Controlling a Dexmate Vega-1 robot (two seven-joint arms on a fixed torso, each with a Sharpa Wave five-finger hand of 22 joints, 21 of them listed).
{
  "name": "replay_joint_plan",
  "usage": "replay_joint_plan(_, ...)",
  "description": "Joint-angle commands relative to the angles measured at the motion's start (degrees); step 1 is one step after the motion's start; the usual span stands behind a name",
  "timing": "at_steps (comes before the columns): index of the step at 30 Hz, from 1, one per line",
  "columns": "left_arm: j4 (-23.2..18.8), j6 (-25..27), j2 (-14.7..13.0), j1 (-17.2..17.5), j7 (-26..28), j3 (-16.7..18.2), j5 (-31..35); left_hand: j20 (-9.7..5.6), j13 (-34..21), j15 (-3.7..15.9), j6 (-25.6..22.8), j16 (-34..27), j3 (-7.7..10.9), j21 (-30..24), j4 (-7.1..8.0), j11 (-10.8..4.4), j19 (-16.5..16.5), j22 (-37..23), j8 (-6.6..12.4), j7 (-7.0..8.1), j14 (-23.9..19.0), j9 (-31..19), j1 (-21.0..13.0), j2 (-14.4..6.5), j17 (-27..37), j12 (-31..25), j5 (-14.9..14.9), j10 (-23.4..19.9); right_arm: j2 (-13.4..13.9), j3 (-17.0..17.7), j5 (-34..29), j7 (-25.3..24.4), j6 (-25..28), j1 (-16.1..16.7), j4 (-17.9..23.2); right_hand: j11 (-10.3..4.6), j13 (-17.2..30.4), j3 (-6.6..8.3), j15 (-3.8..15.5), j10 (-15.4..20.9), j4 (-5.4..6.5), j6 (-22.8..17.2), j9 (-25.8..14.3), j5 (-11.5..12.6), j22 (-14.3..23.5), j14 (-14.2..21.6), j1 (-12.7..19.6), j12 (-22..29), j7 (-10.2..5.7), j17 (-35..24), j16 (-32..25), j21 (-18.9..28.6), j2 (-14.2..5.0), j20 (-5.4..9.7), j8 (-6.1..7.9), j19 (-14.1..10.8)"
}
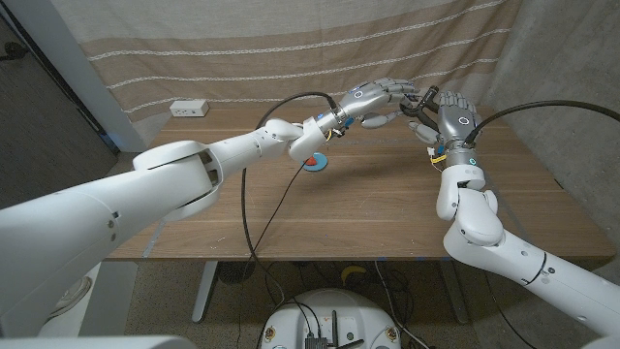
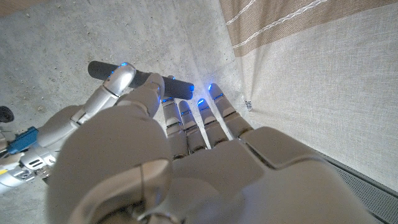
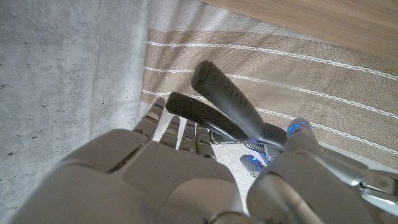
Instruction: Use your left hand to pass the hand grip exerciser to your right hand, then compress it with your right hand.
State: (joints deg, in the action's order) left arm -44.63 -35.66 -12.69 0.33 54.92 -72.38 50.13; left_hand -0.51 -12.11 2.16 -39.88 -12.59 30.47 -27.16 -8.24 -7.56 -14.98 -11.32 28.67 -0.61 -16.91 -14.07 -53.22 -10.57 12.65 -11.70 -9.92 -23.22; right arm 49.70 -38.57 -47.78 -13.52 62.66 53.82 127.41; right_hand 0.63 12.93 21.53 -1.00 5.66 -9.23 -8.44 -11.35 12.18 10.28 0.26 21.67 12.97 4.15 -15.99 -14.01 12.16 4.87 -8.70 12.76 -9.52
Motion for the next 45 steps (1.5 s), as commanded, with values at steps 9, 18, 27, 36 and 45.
replay_joint_plan(9,-2.40,0.06,-1.08,1.03,0.81,1.10,1.61,-0.29,-0.24,6.94,0.14,-0.54,0.44,-0.48,0.10,-0.48,-0.23,-0.13,15.83,0.18,-0.47,-26.53,0.24,-0.26,0.12,-0.19,-0.45,-0.50,-1.88,-3.63,-5.12,0.94,4.48,-2.57,-3.21,-3.44,1.64,4.76,4.52,5.01,-1.04,-4.55,-0.56,0.02,0.27,7.20,11.14,1.89,-3.03,-1.08,-3.70,1.01,-6.82,2.14,2.27,-4.03)
replay_joint_plan(18,-1.94,0.04,-0.88,0.91,1.93,0.90,2.32,-0.30,-0.25,6.89,0.28,-0.54,0.47,-0.57,0.11,-0.45,-0.23,-0.12,15.94,0.32,-0.46,-26.45,0.36,-0.27,0.14,-0.18,-0.44,-0.54,-2.64,-2.90,-5.35,-1.25,3.16,-1.92,-4.19,-5.68,3.55,4.16,9.61,15.09,-0.19,-14.90,-0.96,-0.63,0.63,16.24,15.66,5.68,-6.14,-4.46,-9.96,2.39,-8.19,5.01,6.01,-9.04)
replay_joint_plan(27,-0.62,0.23,-0.32,0.36,3.96,0.04,3.30,-0.29,-0.26,6.98,0.57,-0.52,0.58,-0.65,0.13,-0.18,-0.20,-0.11,15.97,0.53,-0.50,-26.29,0.51,-0.28,0.13,-0.10,-0.43,-0.35,-3.98,-1.29,-4.85,-5.78,0.68,-0.60,-5.93,-7.01,7.13,2.34,11.80,23.43,-0.44,-22.04,-2.40,-0.92,1.02,21.32,19.10,9.86,-8.31,-9.26,-16.05,3.78,-8.85,6.85,9.61,-12.47)
replay_joint_plan(36,1.16,0.88,0.58,-0.38,6.70,-1.22,4.15,-0.23,-0.27,6.83,0.77,-0.55,0.68,-0.79,0.32,-0.61,-0.30,-0.10,16.01,1.15,-0.69,-26.02,0.87,-0.23,0.14,-0.12,-0.39,-0.47,-5.07,1.21,-3.39,-11.79,-3.79,1.47,-7.22,-8.65,10.02,1.58,13.21,29.54,-0.77,-28.40,-3.05,-0.74,1.32,25.50,23.81,12.86,-9.69,-13.90,-21.73,5.04,-10.31,8.58,12.88,-14.55)
replay_joint_plan(45,1.83,1.05,0.86,-0.78,7.25,-1.94,3.83,-0.20,-0.27,6.72,0.70,-0.51,0.76,-0.88,0.34,-0.64,-0.34,-0.09,16.09,1.41,-0.73,-25.81,1.06,-0.15,0.12,-0.12,-0.36,-0.51,-5.77,2.06,-3.47,-14.58,-6.23,2.10,-8.49,-10.79,12.51,2.33,13.77,37.34,-0.86,-37.38,-3.23,-0.19,1.59,28.73,28.37,16.25,-11.73,-16.84,-24.42,6.56,-12.21,10.98,17.04,-16.17)
